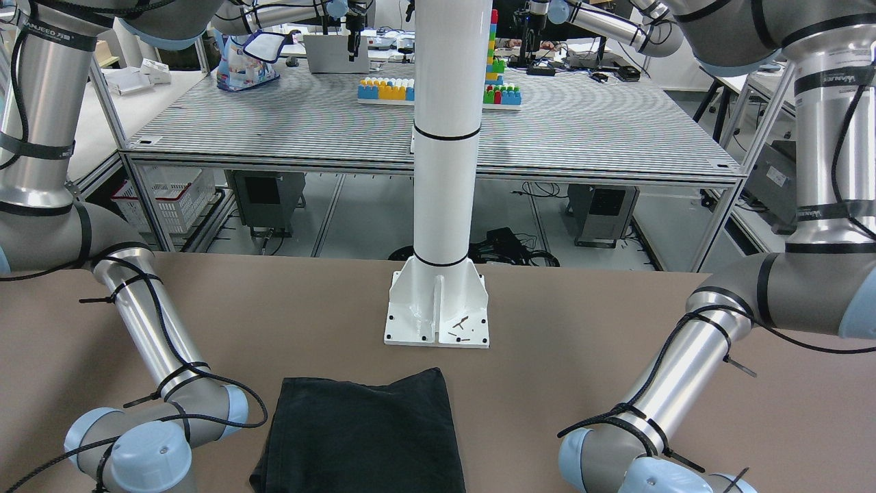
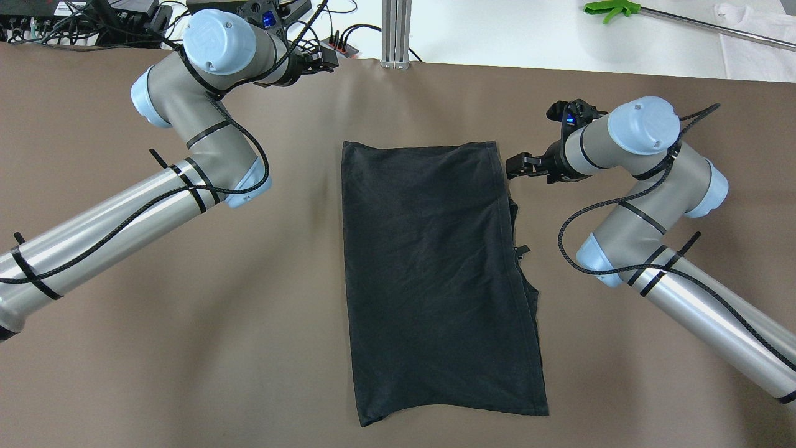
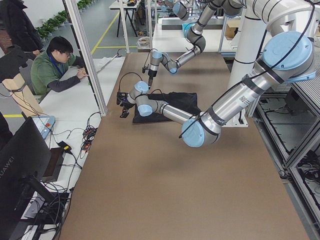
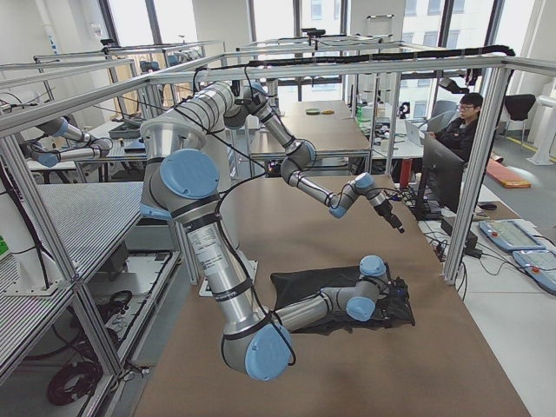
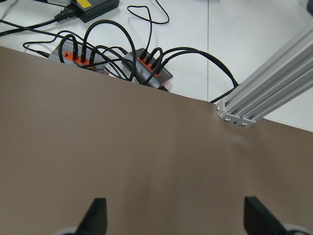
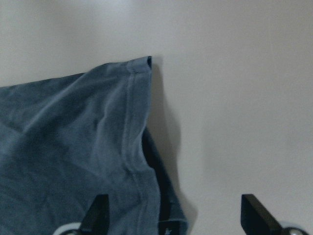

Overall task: Fold clothes
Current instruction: 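Move the right gripper along the shirt's side edge toward the robot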

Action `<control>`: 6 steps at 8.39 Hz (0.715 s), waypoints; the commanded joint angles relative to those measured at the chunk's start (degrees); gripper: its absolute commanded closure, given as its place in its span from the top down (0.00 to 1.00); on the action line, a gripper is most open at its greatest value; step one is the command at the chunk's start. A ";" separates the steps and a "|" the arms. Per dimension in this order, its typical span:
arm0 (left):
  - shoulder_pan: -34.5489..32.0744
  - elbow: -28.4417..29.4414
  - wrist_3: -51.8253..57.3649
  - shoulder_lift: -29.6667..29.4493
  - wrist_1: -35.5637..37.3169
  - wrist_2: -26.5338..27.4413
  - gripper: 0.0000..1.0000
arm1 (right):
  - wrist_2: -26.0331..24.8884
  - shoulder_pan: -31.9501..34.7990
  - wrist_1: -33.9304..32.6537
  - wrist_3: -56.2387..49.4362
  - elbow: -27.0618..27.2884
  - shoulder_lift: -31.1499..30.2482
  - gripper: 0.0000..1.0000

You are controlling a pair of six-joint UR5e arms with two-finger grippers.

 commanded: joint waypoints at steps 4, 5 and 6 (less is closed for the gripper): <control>-0.33 -0.05 -0.32 0.05 -0.09 -0.05 1.00 | 3.44 -3.80 8.77 14.15 18.31 -12.52 0.95; -0.33 -0.05 -0.32 0.05 -0.09 -0.05 1.00 | 3.52 -5.56 11.35 14.41 18.74 -14.71 0.95; -0.33 0.04 -0.41 0.23 -0.18 -0.05 1.00 | 3.52 -7.23 11.46 14.42 18.74 -15.86 0.94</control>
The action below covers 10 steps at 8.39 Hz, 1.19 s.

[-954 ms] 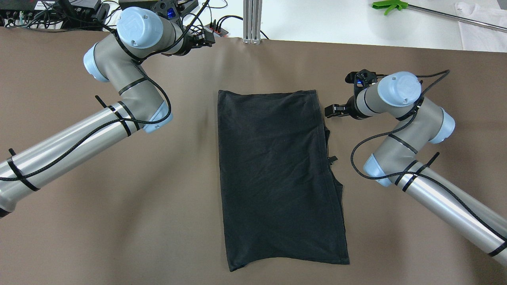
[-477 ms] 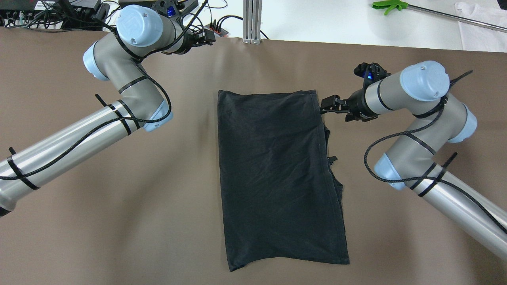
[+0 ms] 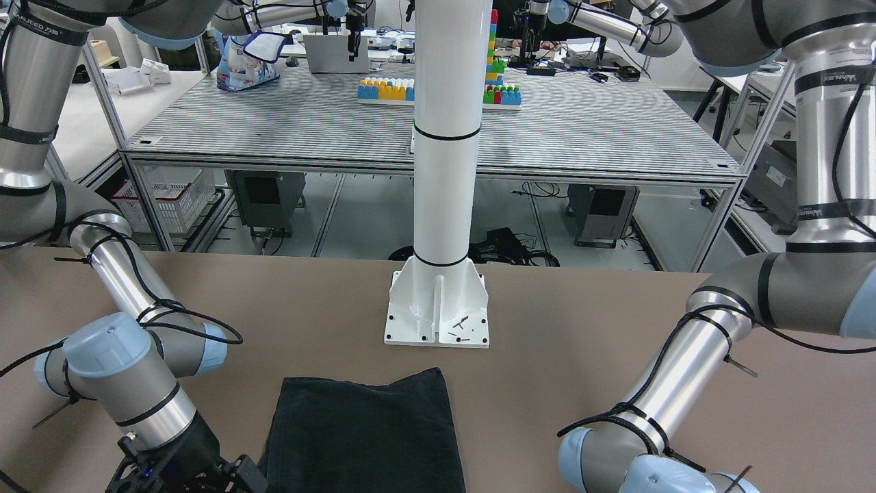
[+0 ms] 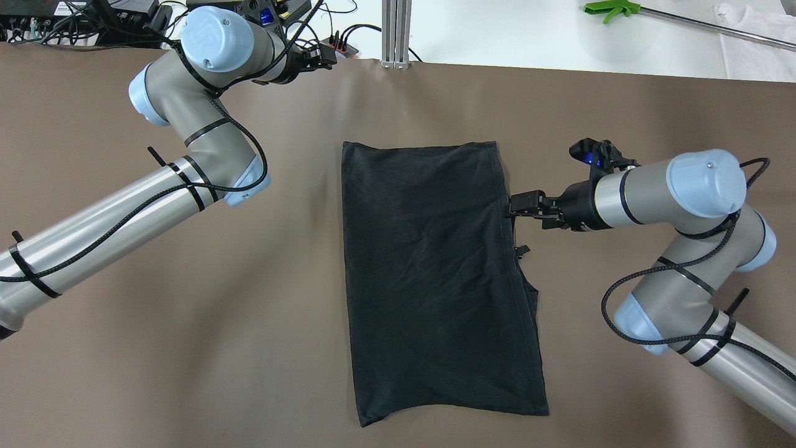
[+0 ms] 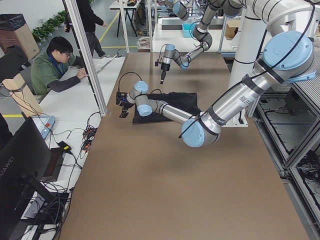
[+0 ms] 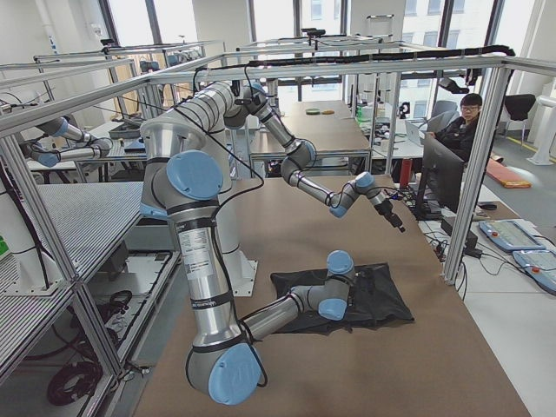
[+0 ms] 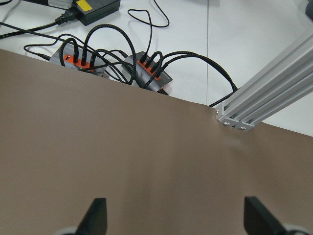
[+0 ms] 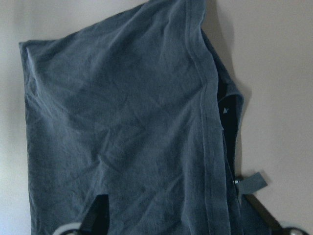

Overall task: Fold clothes
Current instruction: 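Move the right gripper along the shirt's side edge toward the robot, then slide the right gripper down the side edge to the shirt's near corner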

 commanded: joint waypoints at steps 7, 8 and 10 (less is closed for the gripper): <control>0.06 -0.01 -0.09 0.81 -0.27 0.20 1.00 | 0.69 -7.94 4.23 18.65 9.53 -11.97 0.94; -0.02 -0.44 -0.09 0.99 -0.27 0.37 1.00 | 0.51 -10.29 4.58 19.29 9.45 -12.24 0.95; 0.24 -1.58 -0.09 1.60 -0.18 0.55 1.00 | -0.37 -13.73 4.76 19.30 9.18 -13.90 0.95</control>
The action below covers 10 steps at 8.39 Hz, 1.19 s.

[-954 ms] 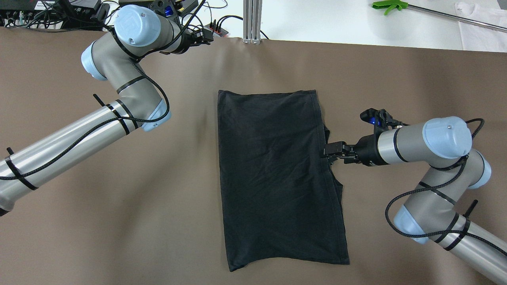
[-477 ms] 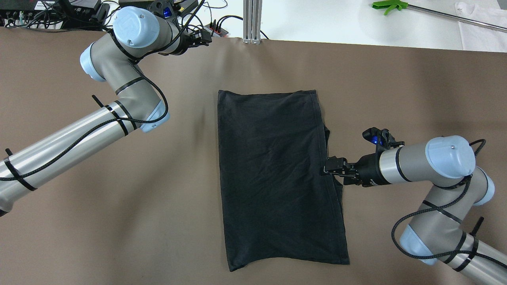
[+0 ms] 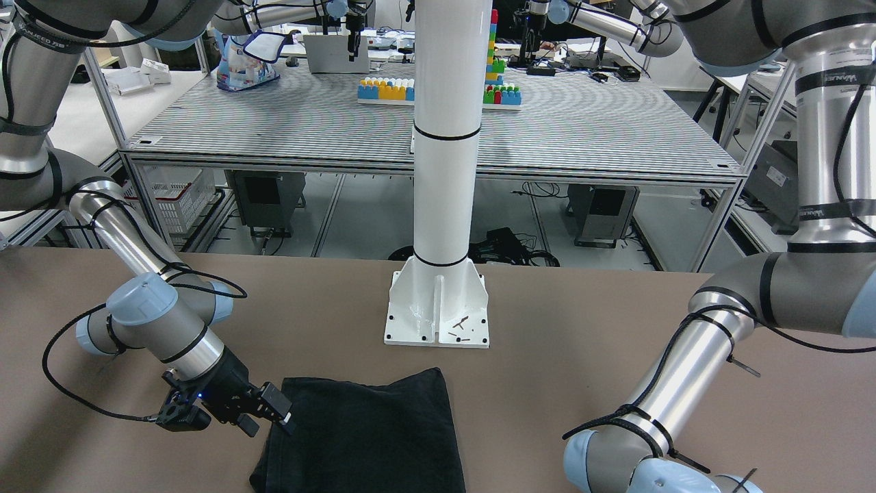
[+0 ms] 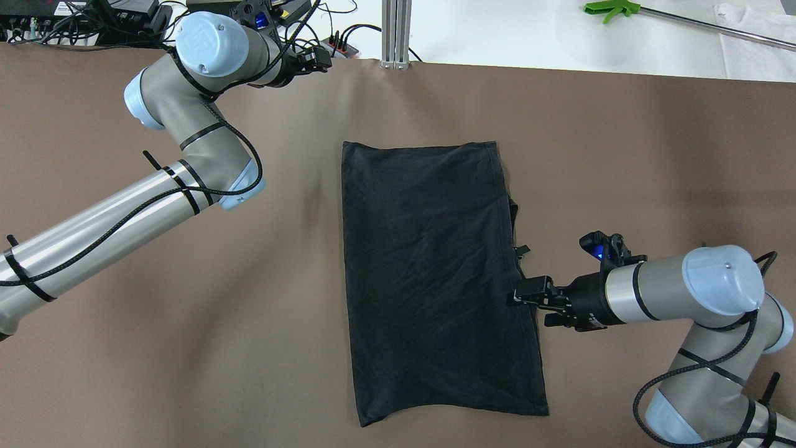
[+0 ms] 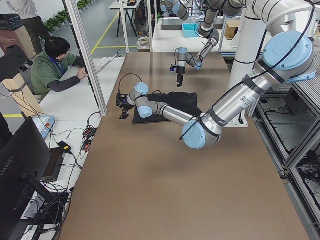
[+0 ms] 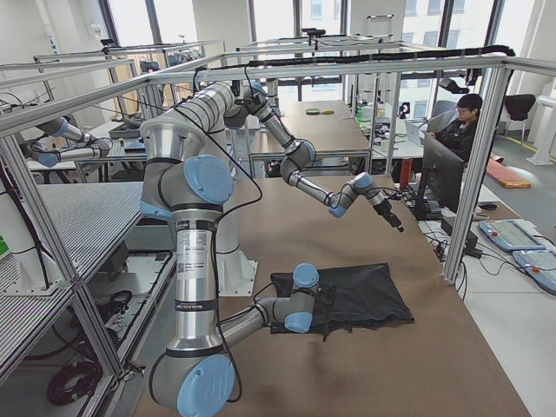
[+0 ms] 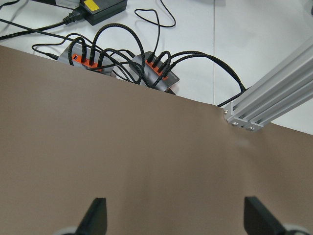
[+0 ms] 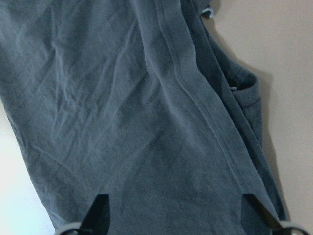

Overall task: Fold clothes
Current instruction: 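Slide the right gripper down the side edge to the shirt's near corner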

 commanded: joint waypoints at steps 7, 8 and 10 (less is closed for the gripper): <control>0.51 -2.46 -0.01 1.86 0.13 0.45 1.00 | -10.33 -14.46 0.37 2.79 -1.79 -1.68 0.95; 0.51 -2.47 -0.01 1.87 0.13 0.45 1.00 | -10.42 -14.46 0.28 2.79 -1.96 -1.68 0.95; 1.04 -2.64 -0.10 2.22 0.05 0.71 1.00 | -10.42 -14.54 0.19 2.88 -2.05 -1.59 0.94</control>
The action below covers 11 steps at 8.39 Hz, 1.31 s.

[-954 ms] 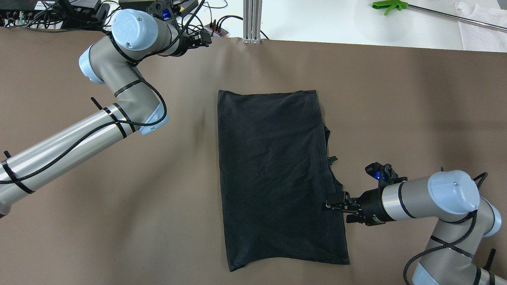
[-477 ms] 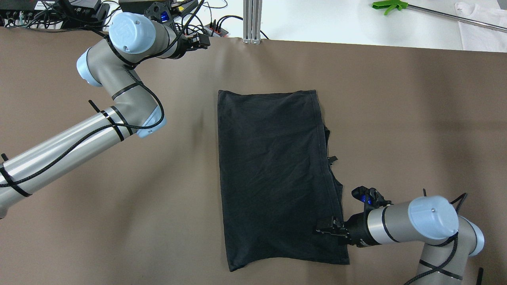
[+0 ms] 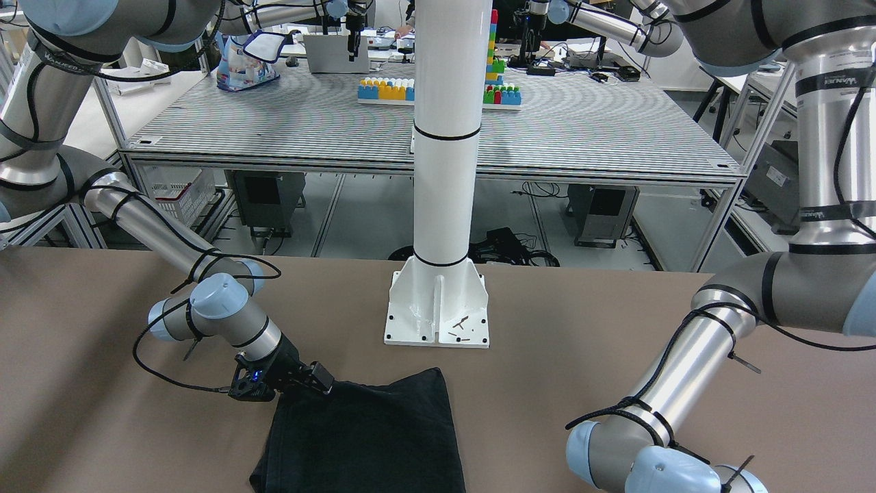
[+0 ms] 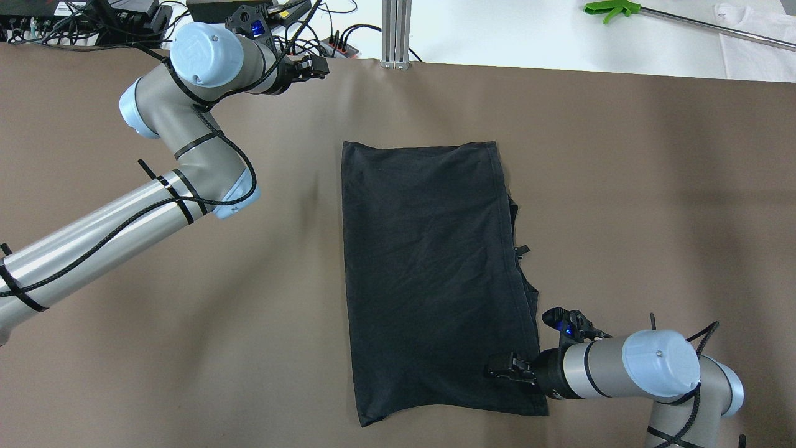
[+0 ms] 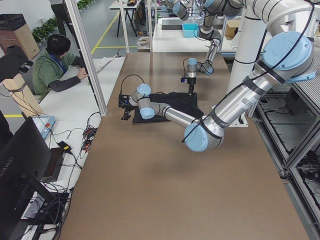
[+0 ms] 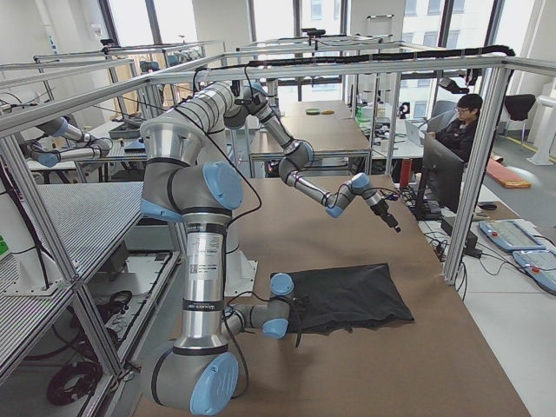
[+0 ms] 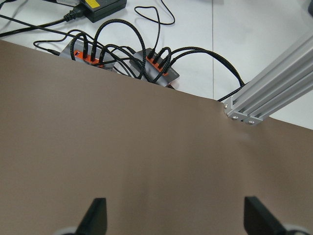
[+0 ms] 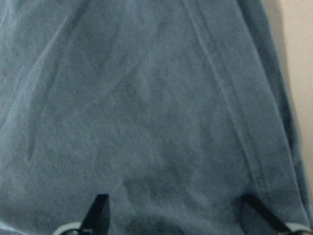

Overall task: Fold clothes
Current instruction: 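Slide the right gripper down the side edge to the shirt's near corner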

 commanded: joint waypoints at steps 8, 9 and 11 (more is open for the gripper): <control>1.31 -0.14 -0.22 0.27 -0.05 0.98 1.00 | -5.10 -3.05 -0.60 8.79 0.01 2.44 0.00; 1.31 -2.06 -0.23 1.41 -0.05 0.63 1.00 | -5.18 -3.05 -0.42 10.01 0.36 3.14 0.00; 1.31 -11.78 -1.88 7.71 0.74 -4.17 1.00 | -5.10 -2.96 -0.07 11.52 1.06 3.50 0.00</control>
